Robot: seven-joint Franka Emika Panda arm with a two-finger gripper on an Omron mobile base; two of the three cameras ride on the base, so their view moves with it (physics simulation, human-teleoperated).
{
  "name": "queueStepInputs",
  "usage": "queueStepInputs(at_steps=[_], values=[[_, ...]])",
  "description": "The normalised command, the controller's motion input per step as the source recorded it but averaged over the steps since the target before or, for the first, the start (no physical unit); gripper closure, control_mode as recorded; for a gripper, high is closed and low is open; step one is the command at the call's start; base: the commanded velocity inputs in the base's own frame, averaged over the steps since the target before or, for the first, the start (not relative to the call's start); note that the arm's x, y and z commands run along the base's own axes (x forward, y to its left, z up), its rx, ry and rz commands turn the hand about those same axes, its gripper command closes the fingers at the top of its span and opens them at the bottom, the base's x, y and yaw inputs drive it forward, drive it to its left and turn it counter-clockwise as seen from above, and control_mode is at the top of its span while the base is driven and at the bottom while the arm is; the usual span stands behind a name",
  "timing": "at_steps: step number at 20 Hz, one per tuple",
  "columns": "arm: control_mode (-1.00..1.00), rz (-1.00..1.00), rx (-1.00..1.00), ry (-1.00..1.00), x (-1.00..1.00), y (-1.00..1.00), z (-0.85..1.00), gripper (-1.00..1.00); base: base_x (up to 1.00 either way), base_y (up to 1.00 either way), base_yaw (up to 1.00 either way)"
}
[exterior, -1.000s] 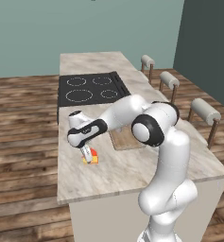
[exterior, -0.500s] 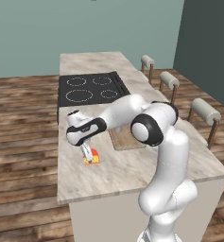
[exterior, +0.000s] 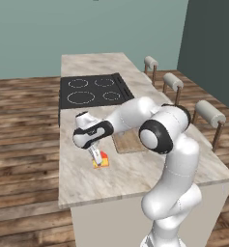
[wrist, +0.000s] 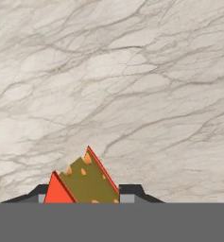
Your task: Retrieve the reheated potato from the microwave, then place the potato, cheese, and condiment on the cutting board.
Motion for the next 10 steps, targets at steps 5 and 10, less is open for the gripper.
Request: queueStepInputs(at_steps=[5, 10], values=[[-1.00, 0.00, 0.00, 0.00, 0.00, -0.38, 0.25, 1.00, 0.00, 0.00, 0.00], [-1.00, 0.01, 0.01, 0.00, -0.01, -0.44, 0.15, 1.00, 0.00, 0.00, 0.00]])
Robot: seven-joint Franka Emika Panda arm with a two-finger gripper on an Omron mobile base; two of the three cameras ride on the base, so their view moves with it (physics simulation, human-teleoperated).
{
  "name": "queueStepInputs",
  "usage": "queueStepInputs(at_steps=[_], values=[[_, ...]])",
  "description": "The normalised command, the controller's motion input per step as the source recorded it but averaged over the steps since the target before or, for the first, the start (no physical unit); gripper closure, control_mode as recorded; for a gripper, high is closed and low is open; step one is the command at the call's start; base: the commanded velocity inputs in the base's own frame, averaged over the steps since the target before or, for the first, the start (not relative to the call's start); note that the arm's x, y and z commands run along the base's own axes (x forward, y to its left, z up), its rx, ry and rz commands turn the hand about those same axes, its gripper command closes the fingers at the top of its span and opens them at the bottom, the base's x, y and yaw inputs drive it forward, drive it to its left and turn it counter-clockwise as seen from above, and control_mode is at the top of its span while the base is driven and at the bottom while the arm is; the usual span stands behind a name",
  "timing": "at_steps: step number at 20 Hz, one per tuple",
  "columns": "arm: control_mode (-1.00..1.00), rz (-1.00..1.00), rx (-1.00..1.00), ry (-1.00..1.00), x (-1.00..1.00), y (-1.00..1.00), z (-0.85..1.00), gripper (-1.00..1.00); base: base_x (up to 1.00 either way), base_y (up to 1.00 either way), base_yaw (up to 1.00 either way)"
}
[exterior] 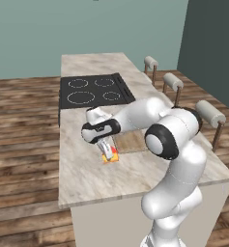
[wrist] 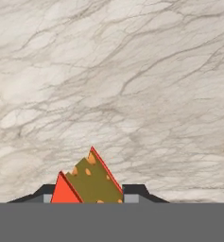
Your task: Retrieve the reheated potato from the microwave, then place the potato, cheese, and condiment on the cutting board.
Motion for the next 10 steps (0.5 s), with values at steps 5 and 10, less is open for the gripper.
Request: queueStepInputs(at_steps=[5, 10], values=[[-1.00, 0.04, 0.04, 0.00, 0.00, -0.50, 0.12, 1.00, 0.00, 0.00, 0.00], [-1.00, 0.07, 0.03, 0.00, 0.04, -0.55, 0.09, 1.00, 0.00, 0.00, 0.00]])
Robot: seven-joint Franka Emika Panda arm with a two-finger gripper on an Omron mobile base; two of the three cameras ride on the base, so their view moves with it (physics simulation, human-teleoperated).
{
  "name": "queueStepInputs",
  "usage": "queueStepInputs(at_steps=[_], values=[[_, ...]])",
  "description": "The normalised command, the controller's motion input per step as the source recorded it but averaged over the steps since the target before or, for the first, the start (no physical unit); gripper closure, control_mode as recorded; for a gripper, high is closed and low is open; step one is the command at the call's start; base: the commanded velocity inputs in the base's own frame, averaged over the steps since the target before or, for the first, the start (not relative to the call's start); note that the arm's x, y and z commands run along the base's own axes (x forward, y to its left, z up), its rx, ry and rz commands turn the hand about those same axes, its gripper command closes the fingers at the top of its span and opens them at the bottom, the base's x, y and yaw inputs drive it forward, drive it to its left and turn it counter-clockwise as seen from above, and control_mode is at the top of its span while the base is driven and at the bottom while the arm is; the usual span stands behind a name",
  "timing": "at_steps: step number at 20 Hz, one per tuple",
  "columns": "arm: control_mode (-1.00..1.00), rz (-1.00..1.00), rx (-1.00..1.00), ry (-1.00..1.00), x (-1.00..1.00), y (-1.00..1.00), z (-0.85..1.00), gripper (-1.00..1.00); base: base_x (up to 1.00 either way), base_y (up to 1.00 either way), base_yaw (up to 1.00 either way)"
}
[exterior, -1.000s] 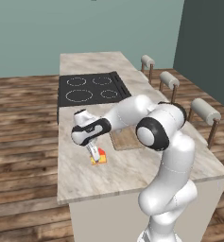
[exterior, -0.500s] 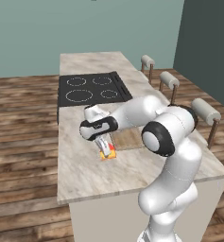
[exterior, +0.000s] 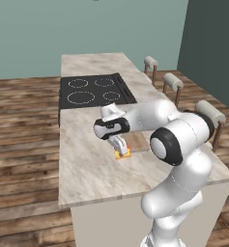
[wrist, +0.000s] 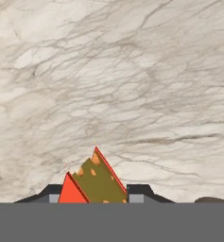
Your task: Retrieve the reheated potato from the microwave, then place the potato, cheese, and condiment on the cutting board.
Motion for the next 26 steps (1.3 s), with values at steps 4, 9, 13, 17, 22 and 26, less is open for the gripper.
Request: queueStepInputs(at_steps=[4, 9, 13, 17, 22, 26], values=[[-1.00, 0.12, 0.01, -0.04, 0.00, -0.57, 0.05, 1.00, 0.00, 0.00, 0.00], [-1.00, 0.15, 0.00, -0.04, 0.06, -0.57, 0.03, 1.00, 0.00, 0.00, 0.00], [-1.00, 0.20, 0.00, -0.06, 0.13, -0.50, 0.05, 1.00, 0.00, 0.00, 0.00], [-1.00, 0.22, 0.06, 0.00, 0.16, -0.40, 0.11, 1.00, 0.00, 0.00, 0.00], [-1.00, 0.26, 0.10, -0.02, 0.18, -0.31, 0.08, 1.00, 0.00, 0.00, 0.00], [-1.00, 0.28, 0.13, -0.06, 0.24, -0.24, 0.00, 1.00, 0.00, 0.00, 0.00]])
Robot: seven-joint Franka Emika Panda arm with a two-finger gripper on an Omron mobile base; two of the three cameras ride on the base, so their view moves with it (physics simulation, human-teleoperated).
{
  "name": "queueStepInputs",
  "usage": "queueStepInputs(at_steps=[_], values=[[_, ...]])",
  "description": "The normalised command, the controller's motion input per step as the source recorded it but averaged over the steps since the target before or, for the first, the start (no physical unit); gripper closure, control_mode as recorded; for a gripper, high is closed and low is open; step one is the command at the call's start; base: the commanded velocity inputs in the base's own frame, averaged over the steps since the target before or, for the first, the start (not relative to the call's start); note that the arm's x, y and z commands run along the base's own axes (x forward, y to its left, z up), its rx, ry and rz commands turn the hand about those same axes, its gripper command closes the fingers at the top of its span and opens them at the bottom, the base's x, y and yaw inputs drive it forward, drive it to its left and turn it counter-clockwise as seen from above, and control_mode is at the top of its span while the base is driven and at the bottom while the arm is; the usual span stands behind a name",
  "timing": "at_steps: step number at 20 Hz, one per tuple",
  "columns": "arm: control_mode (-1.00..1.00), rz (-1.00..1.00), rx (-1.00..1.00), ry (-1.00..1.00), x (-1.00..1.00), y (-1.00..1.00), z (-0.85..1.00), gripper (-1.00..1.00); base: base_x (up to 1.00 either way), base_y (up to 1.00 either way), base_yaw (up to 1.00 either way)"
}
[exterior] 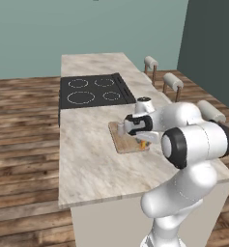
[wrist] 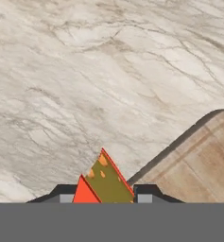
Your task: Retrieve the reheated potato from the microwave, then place the potato, cheese, and condiment on the cutting board.
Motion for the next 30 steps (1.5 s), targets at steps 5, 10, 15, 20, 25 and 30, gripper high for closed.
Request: queueStepInputs(at_steps=[5, 10, 15, 20, 25, 30], values=[[-1.00, 0.28, 0.15, -0.10, 0.27, -0.08, 0.00, 1.00, 0.00, 0.00, 0.00], [-1.00, 0.25, 0.10, -0.09, 0.22, -0.01, 0.00, 1.00, 0.00, 0.00, 0.00], [-1.00, 0.19, 0.01, -0.01, 0.21, -0.03, 0.00, 1.00, 0.00, 0.00, 0.00], [-1.00, 0.17, 0.00, 0.00, 0.24, 0.01, 0.00, 1.00, 0.00, 0.00, 0.00], [-1.00, 0.16, 0.00, 0.00, 0.17, 0.05, 0.00, 1.00, 0.00, 0.00, 0.00], [-1.00, 0.14, 0.00, 0.00, 0.00, 0.06, -0.10, 1.00, 0.00, 0.00, 0.00]])
